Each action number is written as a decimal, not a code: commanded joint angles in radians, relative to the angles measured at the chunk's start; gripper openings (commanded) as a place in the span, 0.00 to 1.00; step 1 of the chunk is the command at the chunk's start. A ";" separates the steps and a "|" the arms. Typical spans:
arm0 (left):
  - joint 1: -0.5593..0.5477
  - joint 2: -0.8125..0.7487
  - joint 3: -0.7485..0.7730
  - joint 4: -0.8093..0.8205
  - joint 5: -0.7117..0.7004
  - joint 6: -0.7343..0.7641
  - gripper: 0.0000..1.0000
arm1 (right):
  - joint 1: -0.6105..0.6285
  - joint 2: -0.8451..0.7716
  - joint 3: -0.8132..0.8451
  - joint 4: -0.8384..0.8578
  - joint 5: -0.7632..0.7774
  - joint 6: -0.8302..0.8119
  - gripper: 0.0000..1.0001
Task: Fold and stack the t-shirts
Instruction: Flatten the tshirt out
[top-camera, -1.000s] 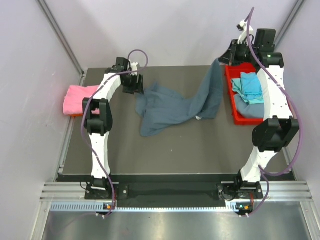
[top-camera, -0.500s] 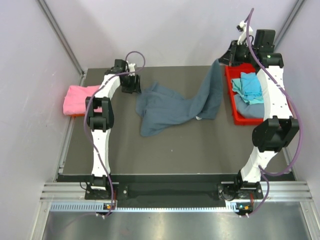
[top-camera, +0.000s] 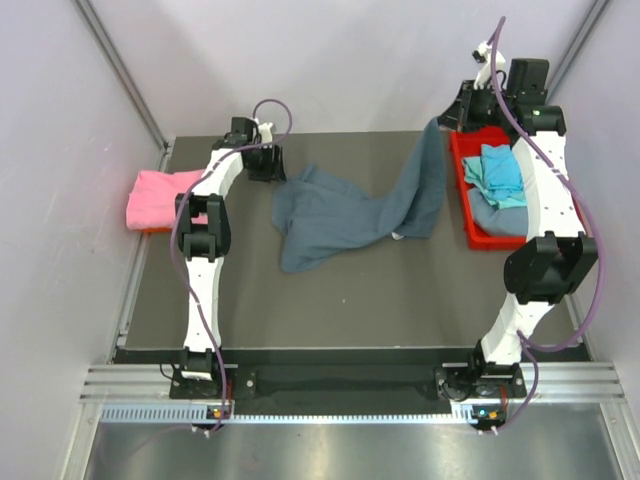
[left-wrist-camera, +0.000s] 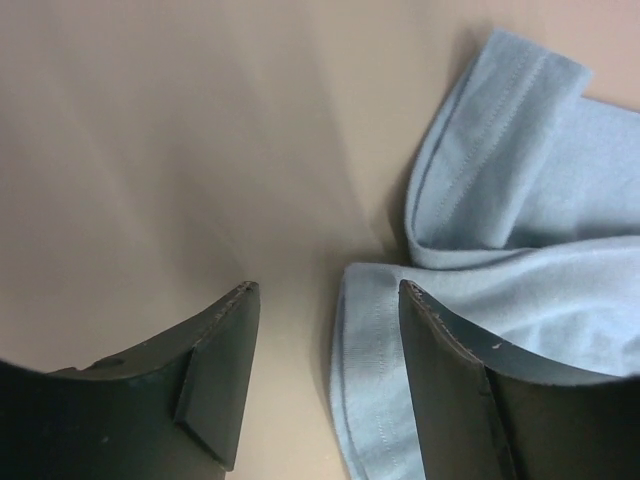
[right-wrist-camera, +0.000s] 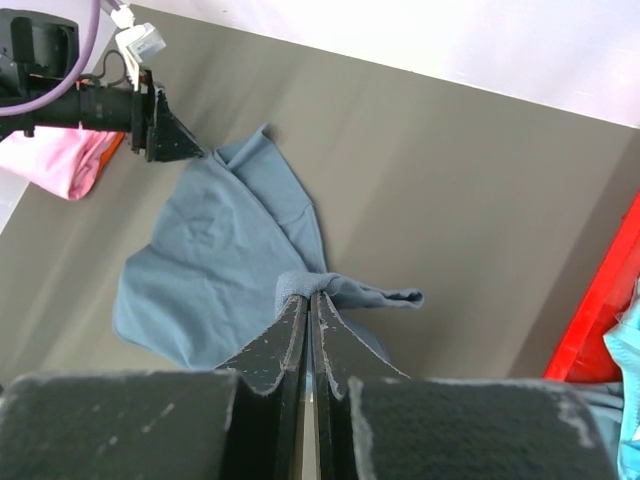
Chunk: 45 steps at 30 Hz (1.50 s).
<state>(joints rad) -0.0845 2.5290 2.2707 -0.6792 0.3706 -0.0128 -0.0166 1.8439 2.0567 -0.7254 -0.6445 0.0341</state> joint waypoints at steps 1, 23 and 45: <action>-0.004 0.014 0.035 0.029 0.033 -0.018 0.62 | 0.009 -0.011 0.017 0.040 0.014 -0.014 0.00; -0.012 0.008 0.058 0.043 0.090 -0.024 0.00 | 0.049 -0.008 0.003 0.031 0.072 -0.071 0.00; 0.043 -0.420 0.013 0.026 0.162 -0.029 0.00 | 0.047 -0.028 0.106 0.053 0.296 -0.086 0.00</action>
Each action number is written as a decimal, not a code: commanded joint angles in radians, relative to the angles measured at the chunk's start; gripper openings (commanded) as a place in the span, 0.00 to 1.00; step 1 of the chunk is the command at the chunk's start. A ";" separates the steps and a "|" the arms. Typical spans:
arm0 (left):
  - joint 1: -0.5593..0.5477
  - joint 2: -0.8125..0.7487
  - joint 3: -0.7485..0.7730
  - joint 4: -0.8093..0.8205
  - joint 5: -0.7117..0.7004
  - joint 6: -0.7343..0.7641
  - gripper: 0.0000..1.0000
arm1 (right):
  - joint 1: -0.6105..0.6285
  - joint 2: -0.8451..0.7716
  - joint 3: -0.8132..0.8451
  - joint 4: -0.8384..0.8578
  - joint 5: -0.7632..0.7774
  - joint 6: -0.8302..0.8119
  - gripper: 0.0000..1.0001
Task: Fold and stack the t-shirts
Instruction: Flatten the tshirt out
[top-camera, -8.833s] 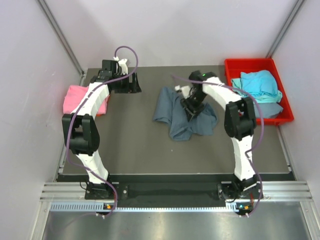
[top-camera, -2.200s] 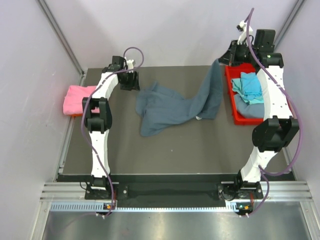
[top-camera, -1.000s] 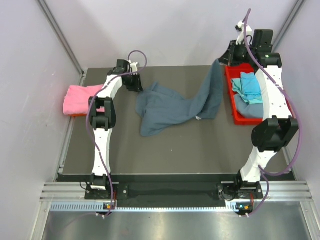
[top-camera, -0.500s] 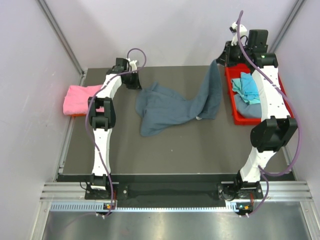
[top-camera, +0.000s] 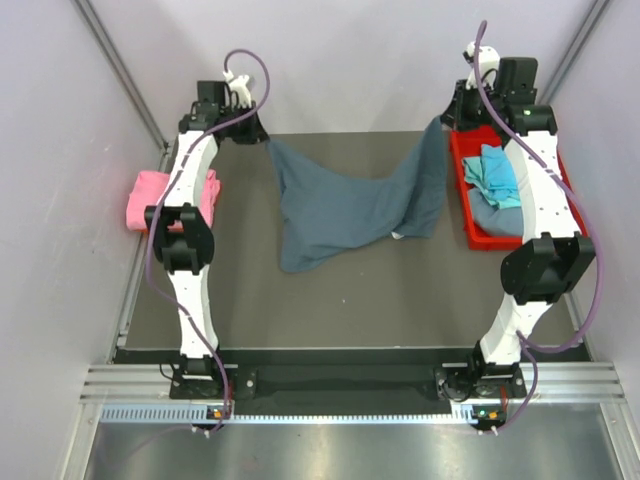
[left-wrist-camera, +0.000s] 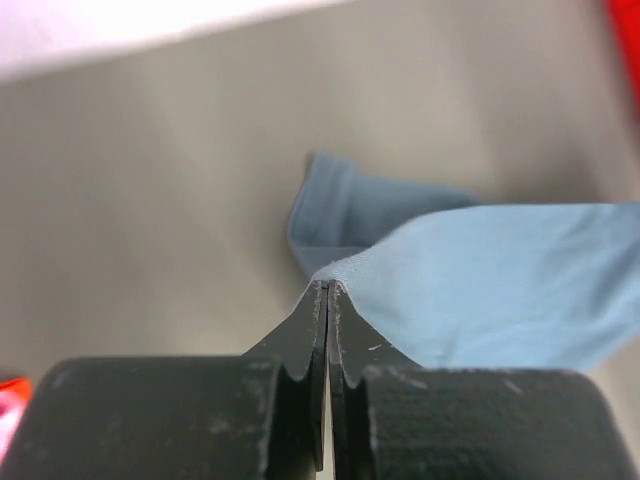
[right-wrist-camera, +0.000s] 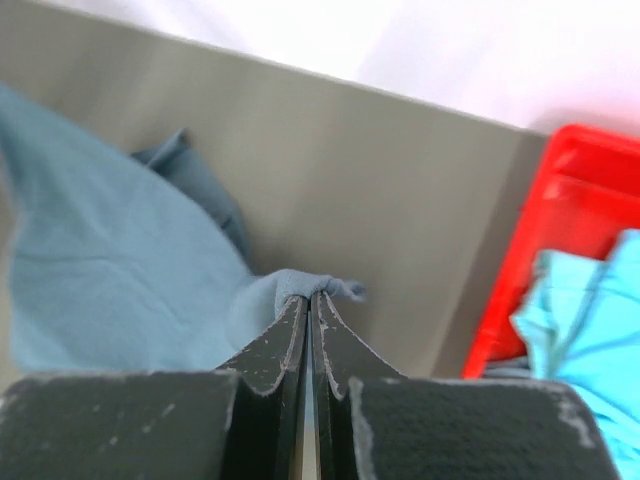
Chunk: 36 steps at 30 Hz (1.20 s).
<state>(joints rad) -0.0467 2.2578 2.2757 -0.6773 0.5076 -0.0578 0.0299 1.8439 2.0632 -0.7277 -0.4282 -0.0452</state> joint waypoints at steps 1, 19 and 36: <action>0.007 -0.193 -0.001 0.019 0.028 0.022 0.00 | -0.002 -0.031 0.118 0.059 0.109 -0.007 0.00; 0.074 -0.873 -0.339 0.035 0.006 0.125 0.00 | -0.068 -0.396 0.060 0.070 0.207 -0.019 0.00; 0.077 -1.259 -0.211 -0.074 -0.047 0.093 0.00 | -0.068 -0.913 0.000 -0.025 0.043 -0.079 0.00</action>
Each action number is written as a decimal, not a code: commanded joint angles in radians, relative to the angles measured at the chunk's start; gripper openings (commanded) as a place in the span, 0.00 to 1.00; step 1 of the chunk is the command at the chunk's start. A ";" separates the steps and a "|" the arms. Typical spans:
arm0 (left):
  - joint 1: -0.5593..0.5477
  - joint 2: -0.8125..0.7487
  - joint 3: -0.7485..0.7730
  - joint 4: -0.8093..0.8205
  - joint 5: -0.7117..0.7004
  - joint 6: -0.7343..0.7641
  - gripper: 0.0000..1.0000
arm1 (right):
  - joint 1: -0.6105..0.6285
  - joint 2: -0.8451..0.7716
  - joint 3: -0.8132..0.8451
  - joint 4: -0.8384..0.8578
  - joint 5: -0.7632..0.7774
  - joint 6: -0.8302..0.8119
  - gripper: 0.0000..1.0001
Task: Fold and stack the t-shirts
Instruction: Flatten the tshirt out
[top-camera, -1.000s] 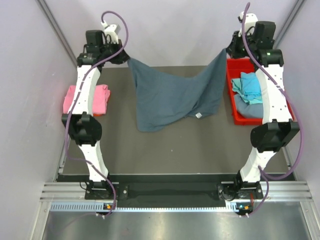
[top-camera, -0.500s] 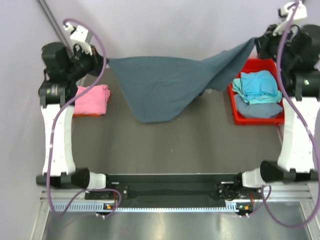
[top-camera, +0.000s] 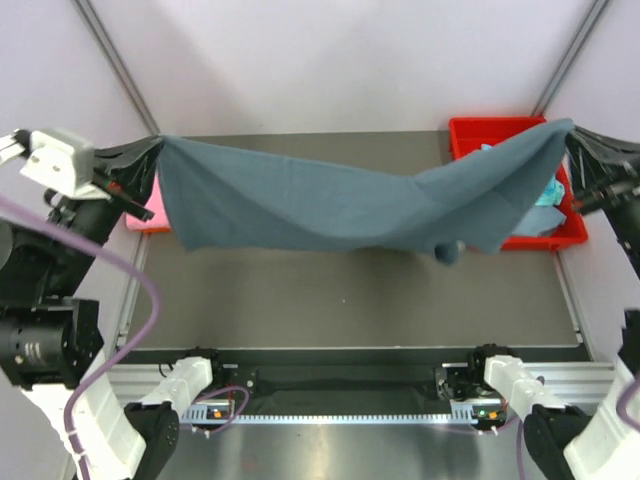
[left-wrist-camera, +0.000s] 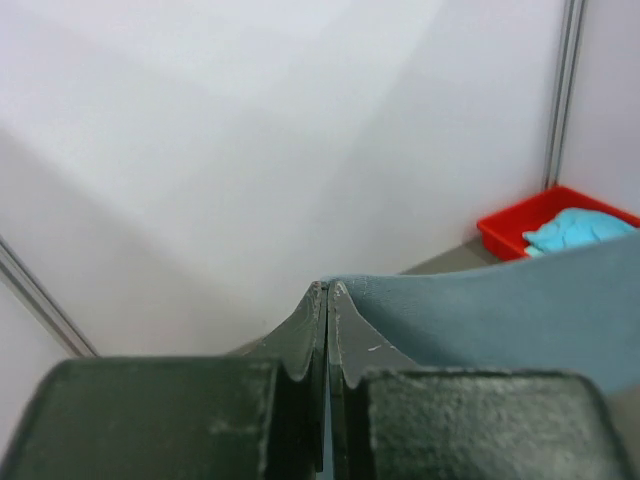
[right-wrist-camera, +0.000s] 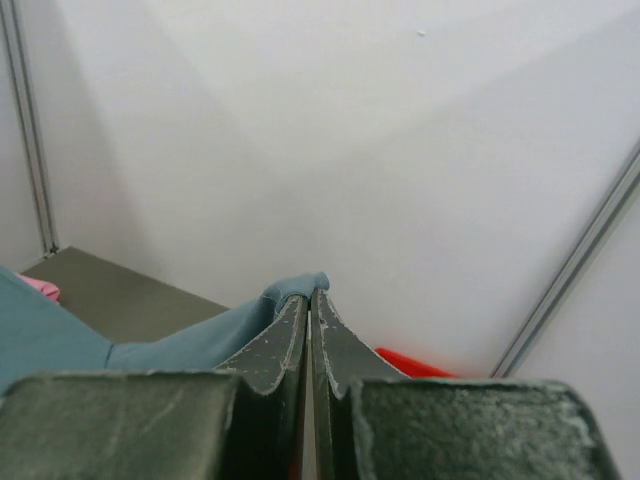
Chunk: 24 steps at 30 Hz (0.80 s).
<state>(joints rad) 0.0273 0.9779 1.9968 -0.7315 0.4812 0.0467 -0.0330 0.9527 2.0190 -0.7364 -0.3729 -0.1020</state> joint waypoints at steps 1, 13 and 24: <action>0.006 0.018 0.077 -0.023 -0.024 -0.018 0.00 | -0.005 -0.026 0.064 -0.024 -0.009 -0.018 0.00; 0.011 0.015 0.016 0.058 -0.102 0.087 0.00 | -0.010 0.050 0.151 0.152 0.112 0.091 0.00; 0.011 0.149 -0.033 0.196 -0.132 0.157 0.00 | -0.016 0.296 0.280 0.267 0.097 0.150 0.00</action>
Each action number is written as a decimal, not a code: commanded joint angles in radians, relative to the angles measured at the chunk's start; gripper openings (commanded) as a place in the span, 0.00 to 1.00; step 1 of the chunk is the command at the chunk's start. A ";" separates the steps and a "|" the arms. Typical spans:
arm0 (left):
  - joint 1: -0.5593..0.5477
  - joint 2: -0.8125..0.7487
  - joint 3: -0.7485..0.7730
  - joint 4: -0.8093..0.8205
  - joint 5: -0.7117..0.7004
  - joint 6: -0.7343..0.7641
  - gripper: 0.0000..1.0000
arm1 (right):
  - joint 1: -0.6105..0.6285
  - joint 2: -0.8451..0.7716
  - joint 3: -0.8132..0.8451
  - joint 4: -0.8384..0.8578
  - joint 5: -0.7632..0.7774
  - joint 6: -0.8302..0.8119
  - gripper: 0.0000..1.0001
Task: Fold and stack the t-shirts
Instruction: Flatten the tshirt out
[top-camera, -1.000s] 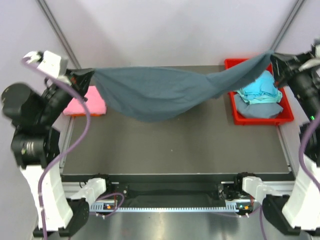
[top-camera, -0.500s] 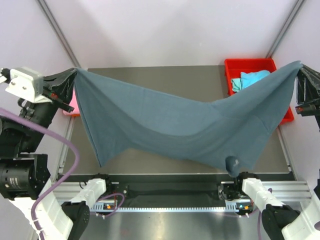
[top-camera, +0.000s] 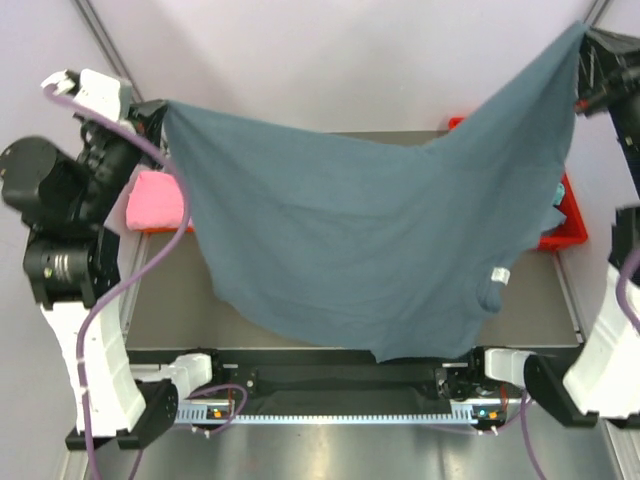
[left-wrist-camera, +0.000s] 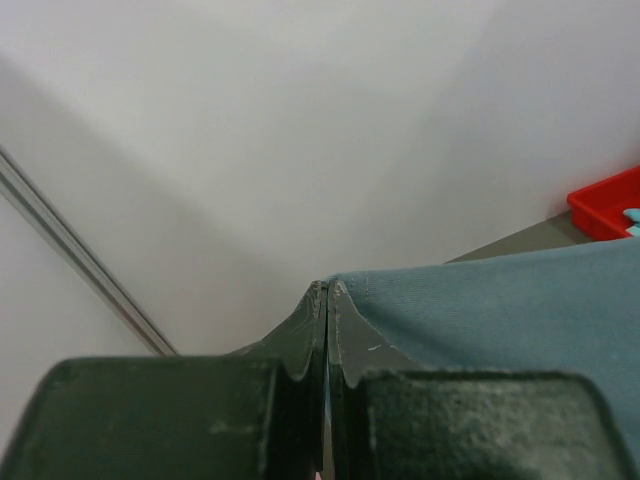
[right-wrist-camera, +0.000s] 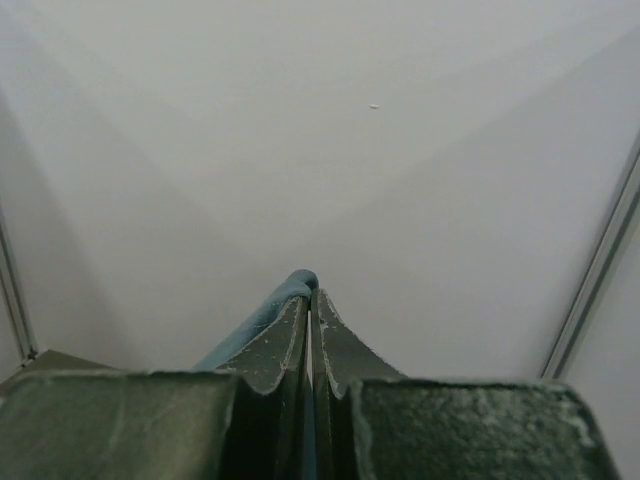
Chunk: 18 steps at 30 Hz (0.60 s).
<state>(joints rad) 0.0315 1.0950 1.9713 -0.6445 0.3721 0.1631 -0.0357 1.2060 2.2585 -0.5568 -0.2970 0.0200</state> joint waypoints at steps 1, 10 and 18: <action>0.007 0.039 -0.008 0.115 -0.021 0.045 0.00 | -0.013 0.055 0.056 0.089 0.021 0.028 0.00; 0.007 0.006 0.006 0.131 -0.001 0.070 0.00 | -0.013 0.014 0.087 0.055 0.035 -0.002 0.00; 0.007 -0.135 0.000 0.056 0.024 0.084 0.00 | -0.013 -0.187 0.016 -0.020 0.029 -0.052 0.00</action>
<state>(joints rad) 0.0322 1.0248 1.9541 -0.6090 0.3794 0.2207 -0.0357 1.1015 2.2707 -0.5983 -0.2825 0.0074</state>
